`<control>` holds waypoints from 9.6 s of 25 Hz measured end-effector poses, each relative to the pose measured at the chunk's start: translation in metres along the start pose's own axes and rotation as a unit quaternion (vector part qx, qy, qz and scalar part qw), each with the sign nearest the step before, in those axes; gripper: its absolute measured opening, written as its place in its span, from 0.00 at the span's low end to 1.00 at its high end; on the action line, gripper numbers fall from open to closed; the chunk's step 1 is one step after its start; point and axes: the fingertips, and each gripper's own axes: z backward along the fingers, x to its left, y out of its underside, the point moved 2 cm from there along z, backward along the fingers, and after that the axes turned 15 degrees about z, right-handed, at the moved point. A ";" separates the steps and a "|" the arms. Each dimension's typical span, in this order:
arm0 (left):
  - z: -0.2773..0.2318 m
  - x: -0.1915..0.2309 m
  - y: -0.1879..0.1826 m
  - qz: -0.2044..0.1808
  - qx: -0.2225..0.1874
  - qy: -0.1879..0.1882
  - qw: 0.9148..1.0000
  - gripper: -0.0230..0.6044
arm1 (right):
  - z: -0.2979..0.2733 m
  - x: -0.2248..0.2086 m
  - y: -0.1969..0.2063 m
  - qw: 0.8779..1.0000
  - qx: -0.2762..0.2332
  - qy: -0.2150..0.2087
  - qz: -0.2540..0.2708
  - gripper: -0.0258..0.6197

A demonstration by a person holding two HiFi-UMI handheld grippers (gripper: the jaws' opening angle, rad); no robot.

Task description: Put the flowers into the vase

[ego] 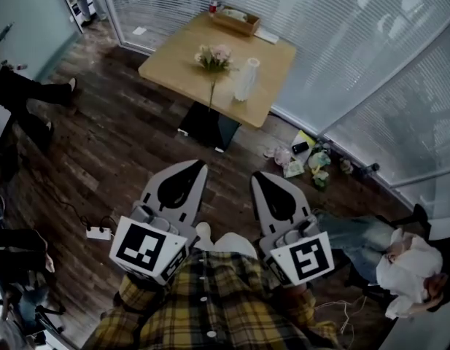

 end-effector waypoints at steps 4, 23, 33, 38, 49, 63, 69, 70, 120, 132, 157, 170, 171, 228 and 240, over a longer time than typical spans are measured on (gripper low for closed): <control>-0.016 0.021 -0.004 -0.003 0.006 0.000 1.000 0.05 | -0.020 -0.008 0.006 1.000 0.012 0.003 -0.008 0.06; -0.179 0.076 -0.058 -0.005 -0.021 -0.026 0.999 0.05 | -0.137 -0.154 0.016 0.999 -0.023 -0.026 0.007 0.06; -0.225 0.104 -0.068 0.002 -0.019 -0.057 0.998 0.05 | -0.175 -0.199 0.032 0.999 -0.015 -0.038 -0.001 0.06; -0.250 0.130 -0.078 0.002 -0.012 -0.059 0.998 0.05 | -0.206 -0.213 0.038 0.999 -0.011 -0.035 -0.010 0.06; -0.329 0.211 -0.127 0.000 0.023 -0.010 1.000 0.05 | -0.293 -0.266 0.042 0.999 0.022 0.043 -0.018 0.06; -0.404 0.266 -0.133 0.003 0.108 0.074 0.991 0.05 | -0.336 -0.306 0.066 0.982 0.079 0.164 -0.058 0.06; -0.421 0.265 -0.120 0.020 0.133 0.078 0.988 0.05 | -0.335 -0.314 0.075 0.979 0.094 0.169 -0.065 0.06; -0.422 0.265 -0.117 0.025 0.137 0.076 0.987 0.05 | -0.334 -0.315 0.075 0.979 0.094 0.168 -0.065 0.06; -0.392 0.326 0.059 0.180 0.343 -0.086 0.918 0.34 | -0.316 -0.319 0.127 0.978 0.123 0.131 -0.110 0.06; -0.391 0.358 0.126 0.218 0.407 -0.133 0.877 0.34 | -0.309 -0.324 0.148 0.971 0.149 0.139 -0.128 0.06; -0.410 0.366 0.152 0.230 0.442 -0.146 0.855 0.19 | -0.297 -0.333 0.170 0.961 0.168 0.160 -0.152 0.06; -0.429 0.344 0.123 0.231 0.419 -0.099 0.872 0.06 | -0.289 -0.334 0.170 0.959 0.172 0.168 -0.151 0.06; -0.433 0.342 0.119 0.229 0.416 -0.091 0.875 0.06 | -0.289 -0.334 0.170 0.959 0.173 0.170 -0.150 0.06; -0.436 0.112 -0.046 0.054 0.204 0.331 0.920 0.06 | -0.206 -0.320 0.159 0.924 0.171 0.303 -0.160 0.06; -0.423 0.124 -0.011 0.038 0.235 0.332 0.913 0.06 | -0.218 -0.311 0.162 0.930 0.176 0.280 -0.161 0.06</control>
